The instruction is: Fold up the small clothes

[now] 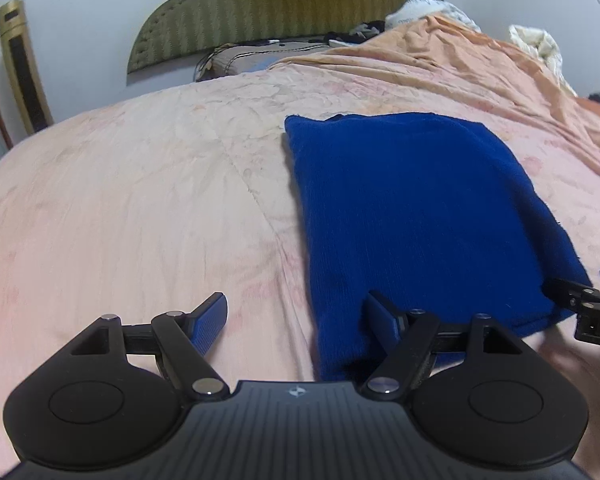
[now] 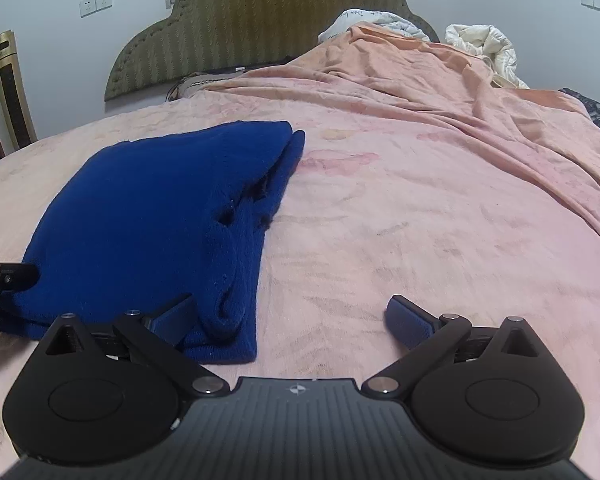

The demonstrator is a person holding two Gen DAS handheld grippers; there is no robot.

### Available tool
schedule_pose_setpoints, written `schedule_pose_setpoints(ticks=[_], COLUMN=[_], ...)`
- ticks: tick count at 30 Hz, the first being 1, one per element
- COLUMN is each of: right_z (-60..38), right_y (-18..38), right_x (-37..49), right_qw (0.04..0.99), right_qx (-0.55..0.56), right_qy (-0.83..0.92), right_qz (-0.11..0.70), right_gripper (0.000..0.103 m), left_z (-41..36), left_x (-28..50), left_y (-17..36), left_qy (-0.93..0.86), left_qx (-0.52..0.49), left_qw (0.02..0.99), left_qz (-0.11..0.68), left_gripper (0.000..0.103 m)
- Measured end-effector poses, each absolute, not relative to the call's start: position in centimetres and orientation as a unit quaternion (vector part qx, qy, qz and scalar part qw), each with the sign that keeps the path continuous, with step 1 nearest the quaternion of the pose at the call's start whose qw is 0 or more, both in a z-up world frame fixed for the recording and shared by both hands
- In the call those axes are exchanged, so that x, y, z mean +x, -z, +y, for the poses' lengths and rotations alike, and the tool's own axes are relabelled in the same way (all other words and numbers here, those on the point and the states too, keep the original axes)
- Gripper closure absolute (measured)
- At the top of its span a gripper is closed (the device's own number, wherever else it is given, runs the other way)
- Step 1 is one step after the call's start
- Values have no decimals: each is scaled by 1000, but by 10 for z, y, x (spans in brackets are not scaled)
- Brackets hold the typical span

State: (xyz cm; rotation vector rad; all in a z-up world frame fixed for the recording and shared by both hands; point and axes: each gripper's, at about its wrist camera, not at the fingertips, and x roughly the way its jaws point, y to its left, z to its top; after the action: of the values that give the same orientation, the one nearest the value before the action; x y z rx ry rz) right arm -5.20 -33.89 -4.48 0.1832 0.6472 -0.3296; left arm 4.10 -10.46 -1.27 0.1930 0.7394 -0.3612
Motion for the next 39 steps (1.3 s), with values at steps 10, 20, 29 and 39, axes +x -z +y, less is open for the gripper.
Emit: schedule_pose_setpoints(ticks=[10,20,29,39], right_z=[-335,-331,-319,-316], right_y=[45,45,47,47], right_x=[-61,-76,-76,-79], right_qw=[929,929,927,927], right_qx=[95,95,63,56], right_qy=[169,164,168,171], right_qz=[314,317,331,330], right_gripper=[0,0,0,0], left_z=[-83,-80,-83,-86], left_x=[16,4,-9,-12], left_y=[23,26,32,36], left_qy=[162,160,159,156], left_qx=[29,38,67,75], left_qw=[920,921,924,928], left_qz=[355,353,341,332], left_gripper=[20,19,17,8])
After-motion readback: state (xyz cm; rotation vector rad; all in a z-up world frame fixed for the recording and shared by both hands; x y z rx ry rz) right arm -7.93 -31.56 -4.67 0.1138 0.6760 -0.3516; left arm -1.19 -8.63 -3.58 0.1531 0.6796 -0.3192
